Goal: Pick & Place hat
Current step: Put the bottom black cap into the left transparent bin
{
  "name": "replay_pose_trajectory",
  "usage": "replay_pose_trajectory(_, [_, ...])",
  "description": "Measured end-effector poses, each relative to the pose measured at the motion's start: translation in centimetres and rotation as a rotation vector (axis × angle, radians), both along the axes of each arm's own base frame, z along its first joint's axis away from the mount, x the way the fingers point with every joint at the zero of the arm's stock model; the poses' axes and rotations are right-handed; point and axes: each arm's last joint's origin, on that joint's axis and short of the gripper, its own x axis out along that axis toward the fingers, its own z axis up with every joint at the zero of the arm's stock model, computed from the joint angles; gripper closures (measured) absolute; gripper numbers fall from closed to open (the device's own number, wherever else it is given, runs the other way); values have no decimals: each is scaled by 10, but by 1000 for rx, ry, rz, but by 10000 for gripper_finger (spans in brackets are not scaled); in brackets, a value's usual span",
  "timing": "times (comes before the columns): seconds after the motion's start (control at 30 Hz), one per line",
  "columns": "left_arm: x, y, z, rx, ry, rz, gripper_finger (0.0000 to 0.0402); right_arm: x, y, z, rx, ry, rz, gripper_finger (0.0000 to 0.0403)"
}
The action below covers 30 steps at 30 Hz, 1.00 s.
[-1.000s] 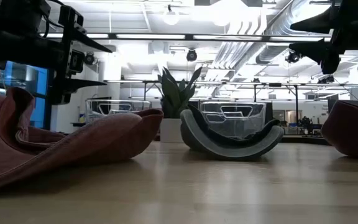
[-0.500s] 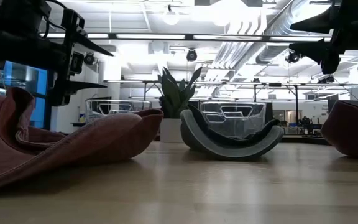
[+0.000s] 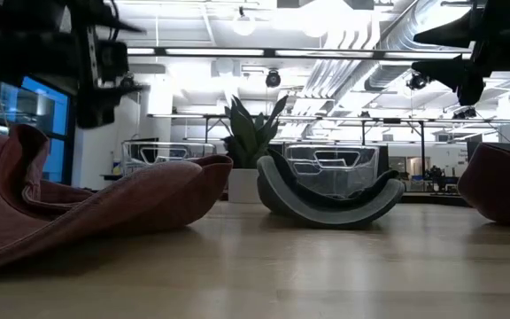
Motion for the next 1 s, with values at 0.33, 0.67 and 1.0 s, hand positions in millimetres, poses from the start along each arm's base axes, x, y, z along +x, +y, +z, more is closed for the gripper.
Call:
replay_pose_trajectory(0.33, [7,5,53,303,236,87,105,0,0,0,0,0,0,132])
replay_pose_trajectory(0.67, [-7,10,105,250,582,304,105,0,0,0,0,0,0,132])
replay_pose_trajectory(1.0, [-27,8,108,-25,943,382,105,0,0,0,0,0,0,132])
